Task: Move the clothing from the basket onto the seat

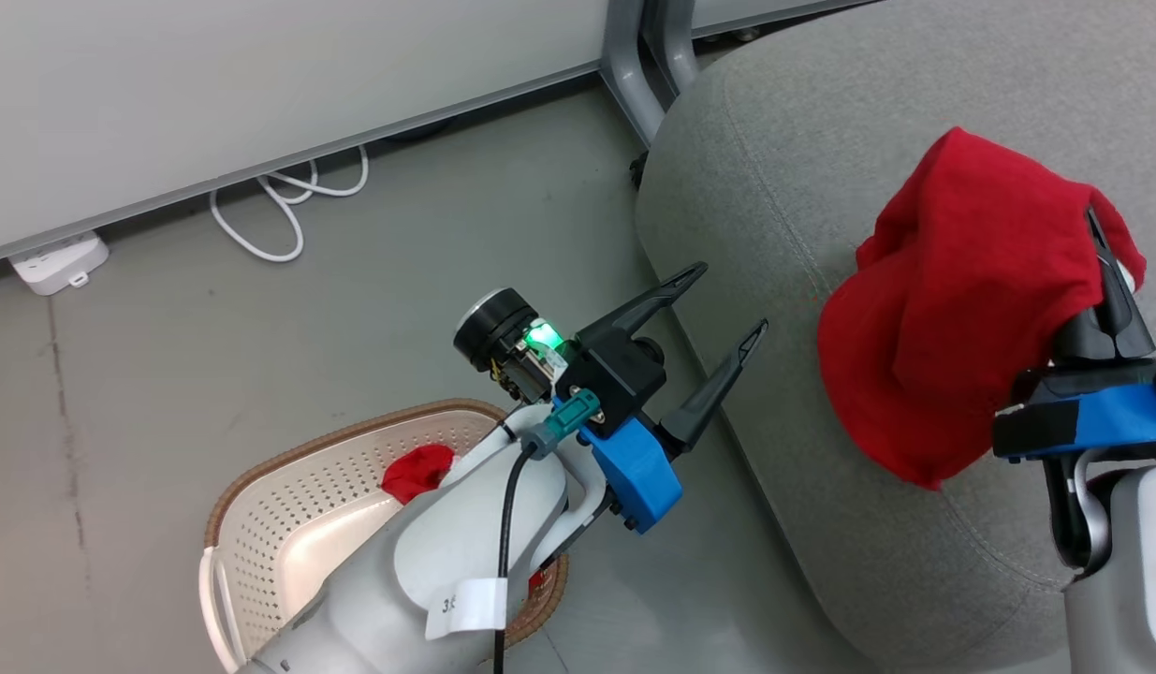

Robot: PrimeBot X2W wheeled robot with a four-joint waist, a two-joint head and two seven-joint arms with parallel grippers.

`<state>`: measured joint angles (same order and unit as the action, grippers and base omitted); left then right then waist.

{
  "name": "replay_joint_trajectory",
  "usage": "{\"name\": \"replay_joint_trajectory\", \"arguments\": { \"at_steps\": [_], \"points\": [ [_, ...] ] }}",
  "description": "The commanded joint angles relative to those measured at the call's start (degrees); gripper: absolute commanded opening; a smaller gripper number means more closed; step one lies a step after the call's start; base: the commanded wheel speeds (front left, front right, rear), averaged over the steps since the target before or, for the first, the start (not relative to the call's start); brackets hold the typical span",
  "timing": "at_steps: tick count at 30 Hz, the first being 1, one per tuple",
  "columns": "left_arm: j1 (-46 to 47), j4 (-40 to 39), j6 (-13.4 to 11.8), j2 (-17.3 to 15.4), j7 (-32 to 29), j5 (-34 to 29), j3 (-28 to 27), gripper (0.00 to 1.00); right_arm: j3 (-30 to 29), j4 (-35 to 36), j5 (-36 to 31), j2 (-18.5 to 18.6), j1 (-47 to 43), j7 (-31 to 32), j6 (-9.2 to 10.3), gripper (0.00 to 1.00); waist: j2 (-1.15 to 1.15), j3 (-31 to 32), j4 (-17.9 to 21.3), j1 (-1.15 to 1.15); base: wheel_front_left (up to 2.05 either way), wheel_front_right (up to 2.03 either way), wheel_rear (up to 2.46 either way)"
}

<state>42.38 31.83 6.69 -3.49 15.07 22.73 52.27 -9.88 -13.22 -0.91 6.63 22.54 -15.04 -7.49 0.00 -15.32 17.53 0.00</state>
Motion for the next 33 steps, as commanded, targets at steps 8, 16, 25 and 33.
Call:
{"name": "replay_joint_trajectory", "arguments": {
  "at_steps": [8,16,25,33],
  "points": [
    [-0.64,-1.07,0.67,-0.04,0.16,-0.48,1.29,1.00,-2.38,1.42,0.19,-1.20,-2.37,-0.22,-0.01,0.00,0.00,-1.24,3.16,0.00,0.00,0.00,0.00],
    [-0.42,-1.80,0.87,-0.51,0.16,-0.86,1.34,1.00,-2.75,2.00,0.13,-1.65,-2.12,-0.22,-0.01,0.00,0.00,-2.01,3.64,0.00,0.00,0.00,0.00],
    [2.92,-2.86,0.89,-1.94,0.16,-2.60,1.03,1.00,-4.45,5.05,0.70,1.63,7.32,-0.23,-0.01,0.00,0.00,-8.73,3.57,0.00,0.00,0.00,0.00],
    [9.43,-4.56,0.90,-4.71,-0.83,-5.01,1.14,1.00,-12.34,6.39,3.19,8.66,23.01,-0.21,-0.01,0.00,0.00,-20.33,2.50,0.00,0.00,0.00,0.00]
  ]
}}
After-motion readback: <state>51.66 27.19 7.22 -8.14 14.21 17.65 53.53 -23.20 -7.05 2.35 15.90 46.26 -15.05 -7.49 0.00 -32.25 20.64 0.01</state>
